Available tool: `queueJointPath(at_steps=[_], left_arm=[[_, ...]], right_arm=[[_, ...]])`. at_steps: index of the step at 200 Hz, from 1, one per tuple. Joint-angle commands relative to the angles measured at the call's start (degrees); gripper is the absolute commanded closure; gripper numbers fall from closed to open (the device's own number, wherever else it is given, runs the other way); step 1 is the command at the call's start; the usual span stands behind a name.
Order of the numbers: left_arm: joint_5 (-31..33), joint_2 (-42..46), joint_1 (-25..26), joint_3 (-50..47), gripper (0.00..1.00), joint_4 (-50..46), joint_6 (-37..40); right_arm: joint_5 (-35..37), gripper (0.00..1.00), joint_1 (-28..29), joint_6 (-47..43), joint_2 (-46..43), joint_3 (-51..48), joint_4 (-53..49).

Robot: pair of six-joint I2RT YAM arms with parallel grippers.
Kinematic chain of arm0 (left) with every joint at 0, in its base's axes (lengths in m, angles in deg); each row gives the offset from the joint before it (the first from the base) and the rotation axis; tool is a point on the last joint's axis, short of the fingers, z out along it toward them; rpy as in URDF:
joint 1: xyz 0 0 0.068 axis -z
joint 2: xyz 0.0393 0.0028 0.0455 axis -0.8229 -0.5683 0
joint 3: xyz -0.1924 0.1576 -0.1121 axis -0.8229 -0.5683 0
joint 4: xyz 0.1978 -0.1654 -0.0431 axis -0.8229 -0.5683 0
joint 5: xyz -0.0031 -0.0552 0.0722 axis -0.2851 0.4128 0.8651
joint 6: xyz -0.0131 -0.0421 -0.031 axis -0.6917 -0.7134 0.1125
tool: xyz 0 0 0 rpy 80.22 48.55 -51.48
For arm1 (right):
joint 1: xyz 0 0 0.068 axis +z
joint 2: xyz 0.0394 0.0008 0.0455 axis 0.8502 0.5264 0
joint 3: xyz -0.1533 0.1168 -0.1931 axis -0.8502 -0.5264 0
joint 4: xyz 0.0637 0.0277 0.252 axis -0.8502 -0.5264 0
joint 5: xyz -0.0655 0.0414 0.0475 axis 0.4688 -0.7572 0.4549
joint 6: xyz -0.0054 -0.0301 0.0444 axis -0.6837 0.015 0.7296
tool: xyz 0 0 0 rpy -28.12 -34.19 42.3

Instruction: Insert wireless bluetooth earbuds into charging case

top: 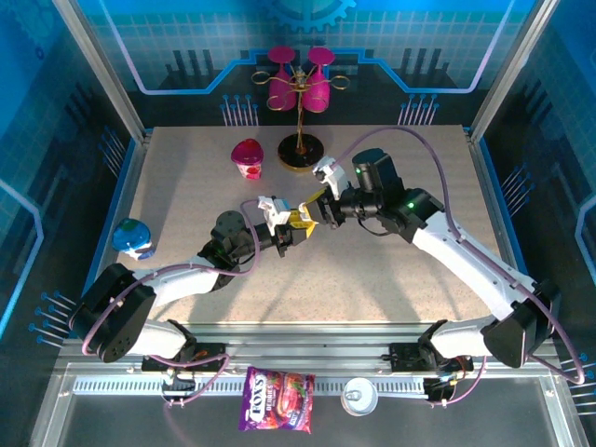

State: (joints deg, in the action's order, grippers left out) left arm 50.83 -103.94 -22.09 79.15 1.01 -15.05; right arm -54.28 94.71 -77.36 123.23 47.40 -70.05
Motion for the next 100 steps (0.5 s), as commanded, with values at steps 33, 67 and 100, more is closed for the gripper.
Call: queueJointPath(at_steps=[33, 67, 100], left_arm=[[-2.4, 2.1, 0.3, 1.6, 0.97, 2.6, -2.5], [-1.3, 2.0, 0.3, 1.9, 0.97, 2.6, -3.9], [0.1, 1.6, 0.4, 2.5, 0.97, 2.6, -5.6]], right_arm=[[2.8, 0.83, 0.7, -1.5, 1.6, 1.9, 1.9], [1.3, 0.82, 0.7, -1.4, 2.3, 1.6, 2.3], [-0.3, 0.82, 0.7, -1.5, 2.8, 1.1, 2.6]])
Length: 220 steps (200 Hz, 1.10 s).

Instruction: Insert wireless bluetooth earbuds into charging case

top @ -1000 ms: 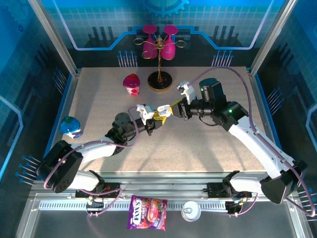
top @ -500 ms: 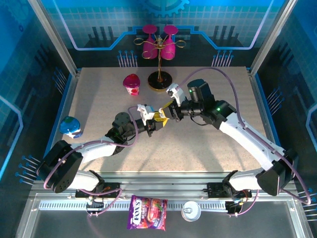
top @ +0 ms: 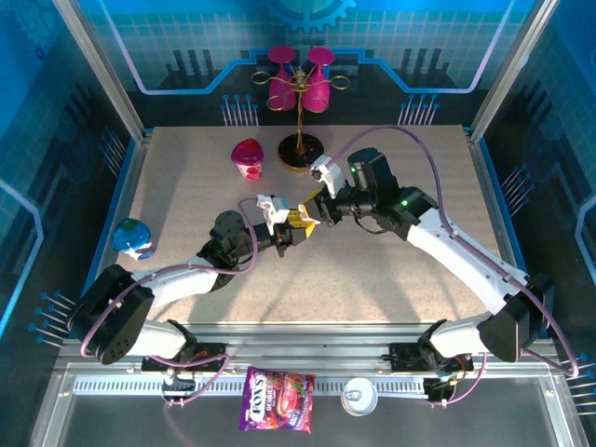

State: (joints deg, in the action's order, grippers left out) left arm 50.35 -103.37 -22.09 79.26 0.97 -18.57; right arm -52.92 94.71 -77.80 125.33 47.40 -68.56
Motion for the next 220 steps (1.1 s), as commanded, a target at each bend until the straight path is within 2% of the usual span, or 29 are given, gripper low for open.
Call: queueJointPath(at_steps=[1, 111, 220], left_arm=[[0.6, 1.1, 0.3, 2.4, 0.96, 2.6, -2.1], [1.8, 0.5, 0.4, 3.2, 0.97, 2.5, -3.2], [4.3, 0.8, 0.3, 2.8, 0.97, 4.0, -4.7]], right_arm=[[-1.7, 0.82, 0.6, -0.9, 0.7, 1.1, 1.1], [-4.2, 0.83, 0.7, 2.1, 0.0, -2.3, 6.5], [-2.5, 0.82, 0.2, 3.3, -2.4, -6.4, 7.0]])
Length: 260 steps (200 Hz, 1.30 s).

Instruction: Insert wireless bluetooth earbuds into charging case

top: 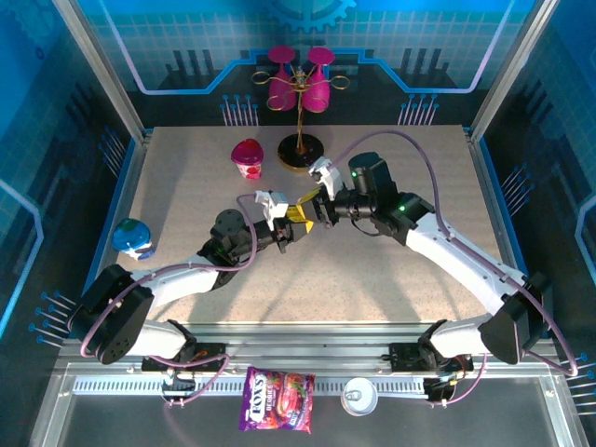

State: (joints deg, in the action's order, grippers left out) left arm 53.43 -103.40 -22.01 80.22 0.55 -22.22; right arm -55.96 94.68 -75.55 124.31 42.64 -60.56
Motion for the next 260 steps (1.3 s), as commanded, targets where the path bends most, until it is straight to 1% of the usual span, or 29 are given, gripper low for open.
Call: queueJointPath(at_steps=[1, 116, 160, 201, 232, 240, 245, 252, 257, 260], left_arm=[[1.2, 0.8, 0.2, 1.8, 0.97, 4.4, -1.0], [0.6, 1.0, 0.1, 1.7, 0.97, 4.7, -1.2], [-0.2, 0.4, 0.2, 1.6, 0.98, 5.6, -0.9], [0.1, 0.3, 0.1, 1.3, 0.97, 5.3, -0.2], [-0.2, -0.4, 0.2, 1.6, 0.98, 5.7, 0.0], [-0.3, -0.6, 0.2, 1.6, 0.97, 5.9, 0.1], [-0.5, -0.7, 0.2, 1.6, 0.98, 6.0, 0.1], [-0.7, -0.8, 0.2, 1.6, 0.98, 6.3, 0.2], [-0.8, -0.8, 0.1, 1.6, 0.98, 6.5, 0.3], [-0.8, -0.8, 0.1, 1.7, 0.98, 6.5, 0.3]], right_arm=[[0.6, 0.82, 0.2, 1.0, -1.4, -1.6, -1.0], [0.9, 0.76, -0.9, 0.8, -2.7, -1.1, -2.0], [1.5, 0.66, -0.8, 1.3, -2.7, 1.7, -3.6], [2.3, 0.53, -0.8, 1.5, -4.9, 2.6, -3.5], [0.3, 0.45, -0.8, 2.0, -7.2, 2.0, -2.5], [0.2, 0.41, -0.9, 2.2, -7.7, 1.9, -2.3], [0.5, 0.36, -0.8, 2.4, -8.0, 1.7, -2.2], [1.9, 0.18, -0.9, 2.8, -8.5, 1.6, -2.3], [3.2, 0.10, -0.9, 2.9, -8.7, 1.5, -2.4], [4.1, 0.07, -1.0, 3.1, -8.8, 1.4, -2.6]])
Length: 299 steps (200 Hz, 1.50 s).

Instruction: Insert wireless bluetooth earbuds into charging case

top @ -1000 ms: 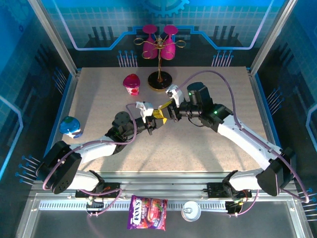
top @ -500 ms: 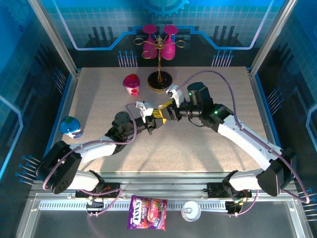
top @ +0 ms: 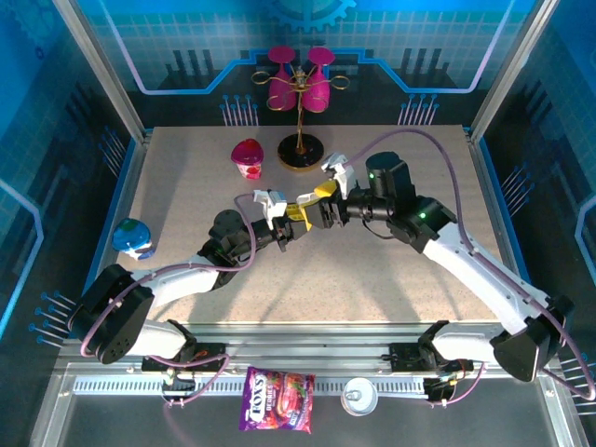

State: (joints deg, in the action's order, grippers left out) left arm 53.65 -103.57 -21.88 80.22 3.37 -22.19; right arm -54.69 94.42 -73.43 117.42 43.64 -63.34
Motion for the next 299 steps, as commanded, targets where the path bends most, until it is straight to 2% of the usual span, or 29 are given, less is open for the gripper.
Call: queueJointPath(at_steps=[1, 7, 34, 70, 140, 177, 215, 235, 259, 299], left_arm=[[-1.1, -0.7, 0.0, 1.7, 0.98, 3.7, 0.3], [-1.2, -0.7, 0.0, 1.7, 0.98, 3.8, 0.3], [-2.4, -0.5, 0.0, 1.8, 0.98, 4.4, 0.0], [-2.3, 0.2, -0.1, 1.5, 0.98, 3.9, 0.1], [-2.4, -0.7, 0.0, 2.2, 0.98, 3.8, 0.2], [-2.5, -0.8, 0.0, 2.4, 0.98, 3.8, 0.1], [-2.6, -0.7, 0.0, 2.4, 0.98, 3.4, 0.3], [-2.5, -0.5, 0.0, 2.4, 0.98, 3.4, 0.4], [-2.7, -0.4, 0.0, 2.3, 0.98, 3.5, 0.3], [-2.7, -0.1, -0.1, 2.1, 0.98, 3.6, 0.2]], right_arm=[[3.2, 0.05, -0.8, 1.1, -2.0, 0.3, 0.2], [4.8, 0.00, -1.1, 1.5, -2.0, 0.3, -0.2], [4.5, 0.00, -4.4, 4.1, -0.3, -0.2, -1.8], [-0.8, 0.00, -6.6, 6.4, 0.2, -3.2, 1.1], [-6.0, 0.00, -6.4, 5.5, 2.8, -3.1, 0.8], [-7.9, 0.19, -6.1, 4.7, 4.8, -2.0, -0.1], [-8.0, 0.26, -6.0, 4.5, 5.9, -1.7, -0.5], [-7.1, 0.34, -6.0, 4.6, 5.7, -1.7, -0.9], [-4.9, 0.34, -6.3, 4.8, 5.3, -1.7, -1.6], [-1.0, 0.29, -6.9, 5.1, 4.7, -1.7, -2.6]])
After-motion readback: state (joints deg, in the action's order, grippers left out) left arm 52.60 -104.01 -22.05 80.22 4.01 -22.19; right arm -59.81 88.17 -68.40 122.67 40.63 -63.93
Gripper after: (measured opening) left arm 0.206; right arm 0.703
